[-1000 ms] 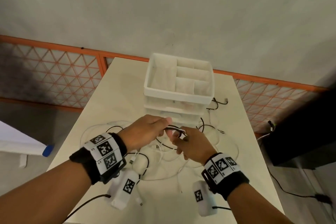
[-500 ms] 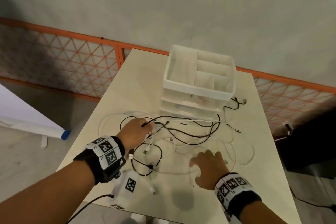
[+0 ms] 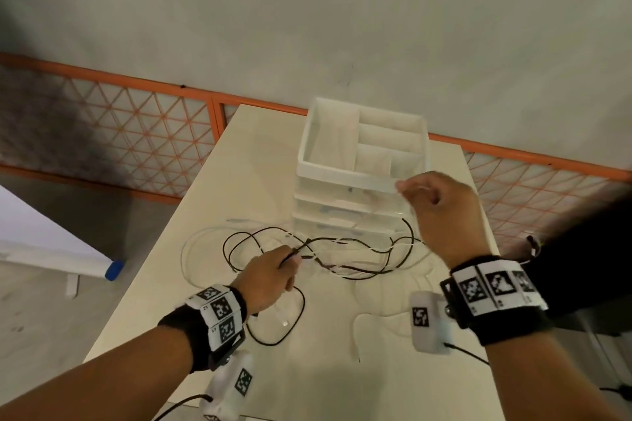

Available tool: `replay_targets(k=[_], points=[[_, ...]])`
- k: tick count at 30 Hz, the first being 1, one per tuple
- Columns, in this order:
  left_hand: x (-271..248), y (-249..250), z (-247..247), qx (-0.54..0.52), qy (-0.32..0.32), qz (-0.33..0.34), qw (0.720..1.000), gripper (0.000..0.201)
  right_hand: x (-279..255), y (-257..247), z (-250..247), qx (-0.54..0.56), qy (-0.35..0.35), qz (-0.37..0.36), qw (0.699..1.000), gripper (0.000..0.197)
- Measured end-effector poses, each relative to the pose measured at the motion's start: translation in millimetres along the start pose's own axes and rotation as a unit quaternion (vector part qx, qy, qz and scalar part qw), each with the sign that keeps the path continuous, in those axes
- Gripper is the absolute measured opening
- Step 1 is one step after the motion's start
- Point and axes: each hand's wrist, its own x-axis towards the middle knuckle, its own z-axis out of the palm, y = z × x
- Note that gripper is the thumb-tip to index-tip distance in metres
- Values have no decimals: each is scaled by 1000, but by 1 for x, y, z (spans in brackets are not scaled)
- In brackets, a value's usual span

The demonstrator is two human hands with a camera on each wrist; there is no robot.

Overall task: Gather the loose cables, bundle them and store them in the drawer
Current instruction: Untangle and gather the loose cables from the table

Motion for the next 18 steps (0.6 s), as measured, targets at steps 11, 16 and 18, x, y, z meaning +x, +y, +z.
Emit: replay_targets(k=[11,16,18], points=[[1,62,-56,-338,-20,-17,941,24,1,61,-13,-102,11,107,989,9],[4,73,-42,-319,-40,-37,946,21,-12,25,6,-246,19,-112,963,68],[3,77,-32,-314,-66,-42,946,20,-18,2,20,-147,-41,-225,962,63]])
